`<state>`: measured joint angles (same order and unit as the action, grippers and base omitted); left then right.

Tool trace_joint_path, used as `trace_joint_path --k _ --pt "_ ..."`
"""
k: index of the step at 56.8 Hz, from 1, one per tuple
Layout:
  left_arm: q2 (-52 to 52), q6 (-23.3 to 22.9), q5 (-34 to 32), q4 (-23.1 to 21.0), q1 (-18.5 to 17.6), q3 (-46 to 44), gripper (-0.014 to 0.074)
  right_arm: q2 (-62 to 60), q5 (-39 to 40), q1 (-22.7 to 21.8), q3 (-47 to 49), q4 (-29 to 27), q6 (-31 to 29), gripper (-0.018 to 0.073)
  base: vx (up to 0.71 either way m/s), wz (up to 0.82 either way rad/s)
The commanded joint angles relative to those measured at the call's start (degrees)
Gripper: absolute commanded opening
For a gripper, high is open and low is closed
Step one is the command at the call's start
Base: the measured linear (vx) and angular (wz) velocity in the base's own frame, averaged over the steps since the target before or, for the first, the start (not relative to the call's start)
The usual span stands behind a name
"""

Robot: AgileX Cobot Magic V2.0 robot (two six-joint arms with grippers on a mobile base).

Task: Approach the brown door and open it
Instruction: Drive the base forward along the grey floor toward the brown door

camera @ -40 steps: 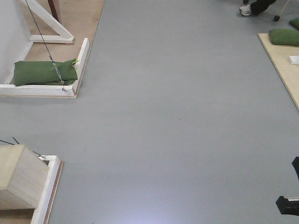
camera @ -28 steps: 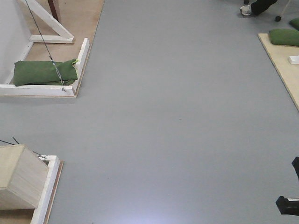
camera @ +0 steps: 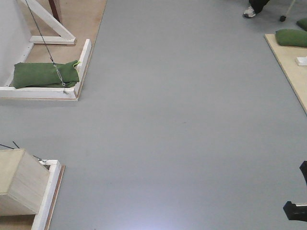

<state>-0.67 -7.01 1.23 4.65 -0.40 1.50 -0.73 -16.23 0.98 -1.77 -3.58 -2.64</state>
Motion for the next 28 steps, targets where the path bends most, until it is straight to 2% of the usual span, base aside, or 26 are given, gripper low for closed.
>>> trace_joint_path --k 1,28 --pt "-0.8 -0.1 -4.6 -0.2 0.0 -0.9 -0.0004 -0.7 4.7 0.0 -0.4 0.0 -0.3 0.0 0.0 0.0" --pt "-0.8 -0.1 -4.6 -0.2 0.0 -0.9 -0.0004 -0.7 4.7 0.0 -0.4 0.0 -0.3 0.0 0.02 0.0"
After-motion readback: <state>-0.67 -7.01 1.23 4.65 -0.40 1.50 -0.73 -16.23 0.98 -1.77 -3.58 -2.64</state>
